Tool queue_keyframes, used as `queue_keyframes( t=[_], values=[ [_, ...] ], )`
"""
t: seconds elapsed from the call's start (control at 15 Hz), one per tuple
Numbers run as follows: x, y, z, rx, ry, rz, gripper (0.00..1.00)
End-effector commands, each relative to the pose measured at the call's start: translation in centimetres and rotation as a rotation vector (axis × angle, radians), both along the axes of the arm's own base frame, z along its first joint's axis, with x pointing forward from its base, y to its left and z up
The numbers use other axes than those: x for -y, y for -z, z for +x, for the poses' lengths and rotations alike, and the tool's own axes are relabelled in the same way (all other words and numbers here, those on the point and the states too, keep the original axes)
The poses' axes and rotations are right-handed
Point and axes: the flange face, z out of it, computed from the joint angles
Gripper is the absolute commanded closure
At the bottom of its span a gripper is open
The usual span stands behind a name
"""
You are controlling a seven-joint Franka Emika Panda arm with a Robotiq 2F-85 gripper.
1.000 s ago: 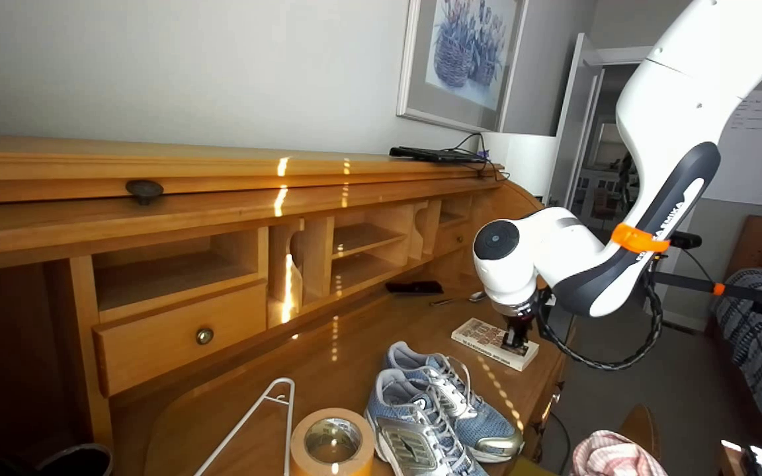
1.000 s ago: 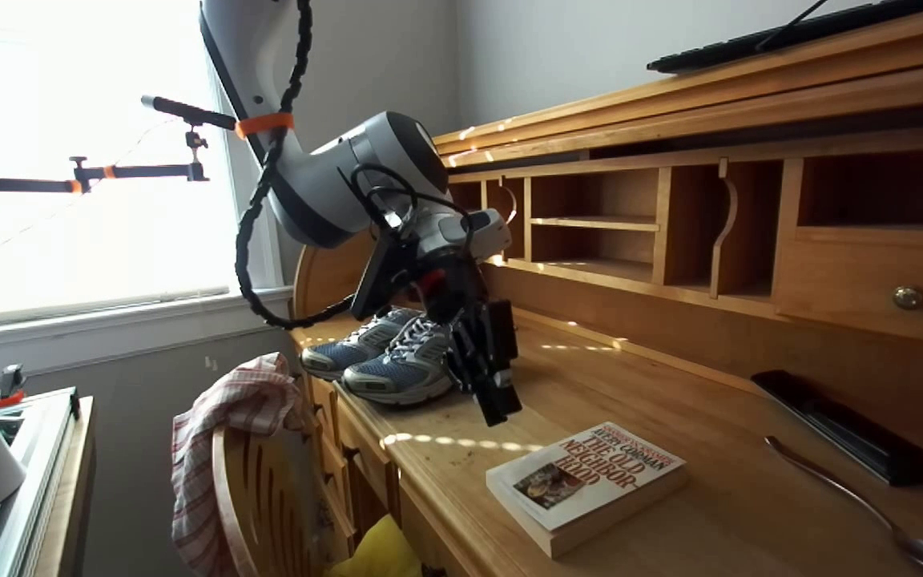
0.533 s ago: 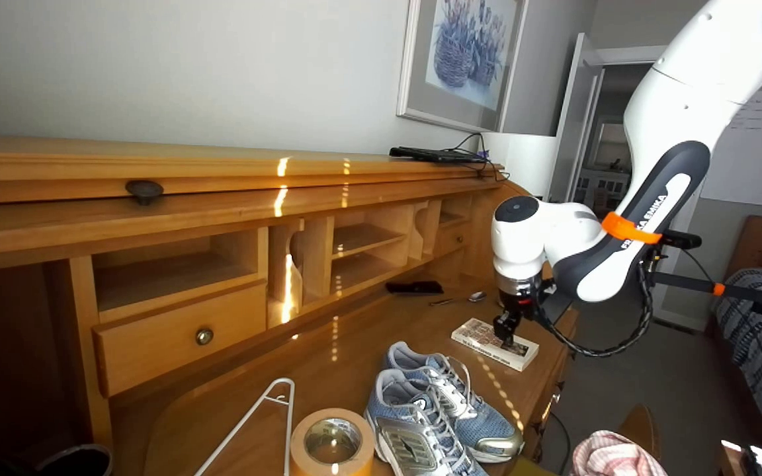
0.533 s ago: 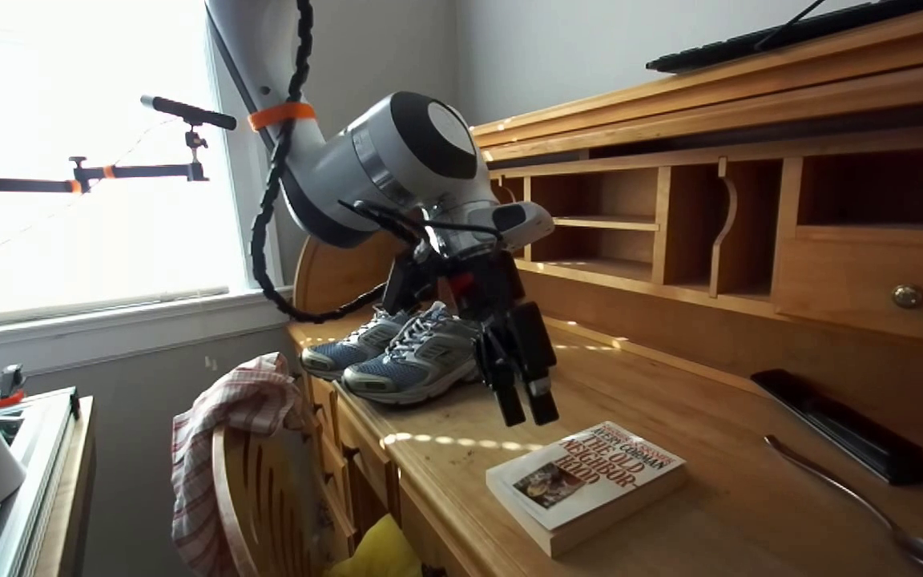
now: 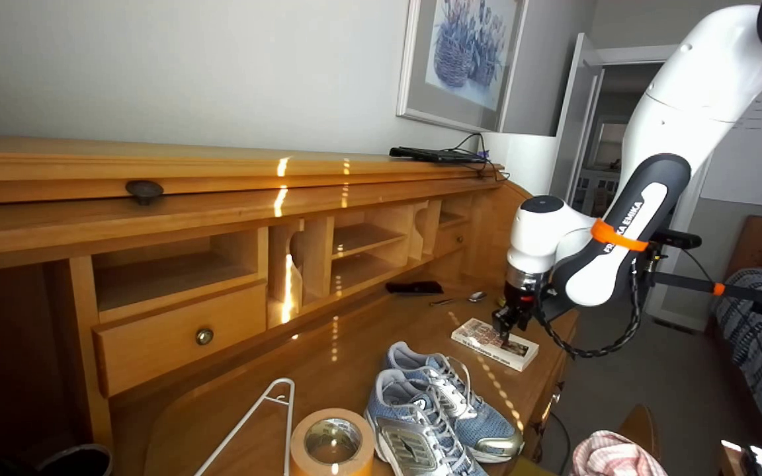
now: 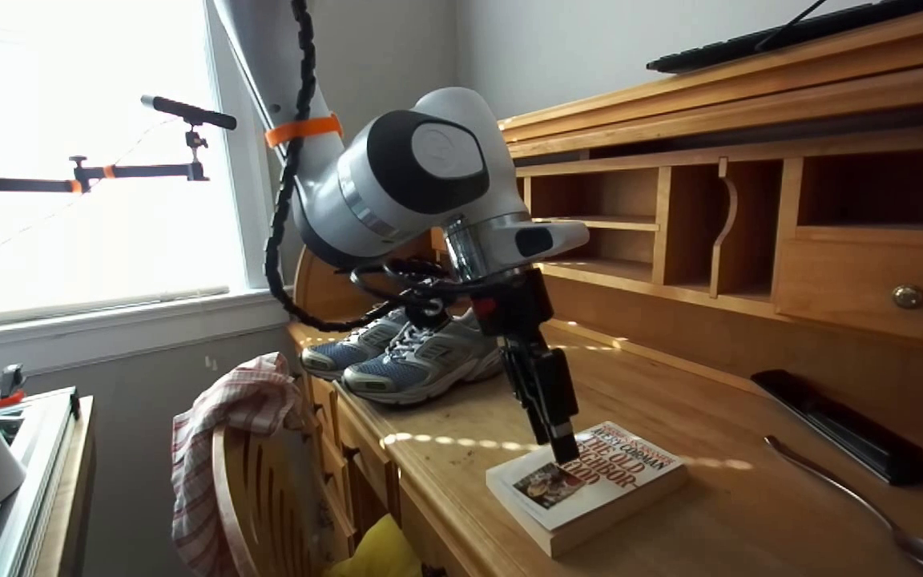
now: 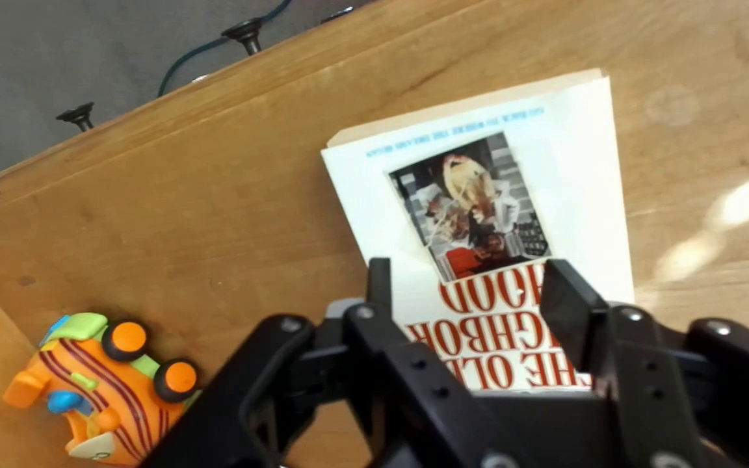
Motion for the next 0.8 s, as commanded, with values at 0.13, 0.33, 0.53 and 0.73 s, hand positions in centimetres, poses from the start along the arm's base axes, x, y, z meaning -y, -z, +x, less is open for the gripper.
queue_keyframes(
  t=[0.13, 0.33, 0.53, 0.73],
  values=[
    [1.2, 2.3, -0.7, -0.046, -0.018, 0.081, 0.85],
    [1.7, 3.0, -1.1, -0.102, -0.059, 0.116, 1.00],
    [2.2, 2.9, -1.3, -0.165, -0.106, 0.125, 1.00],
    [2.7, 2.6, -1.6, -0.241, -0.135, 0.127, 1.00]
  ],
)
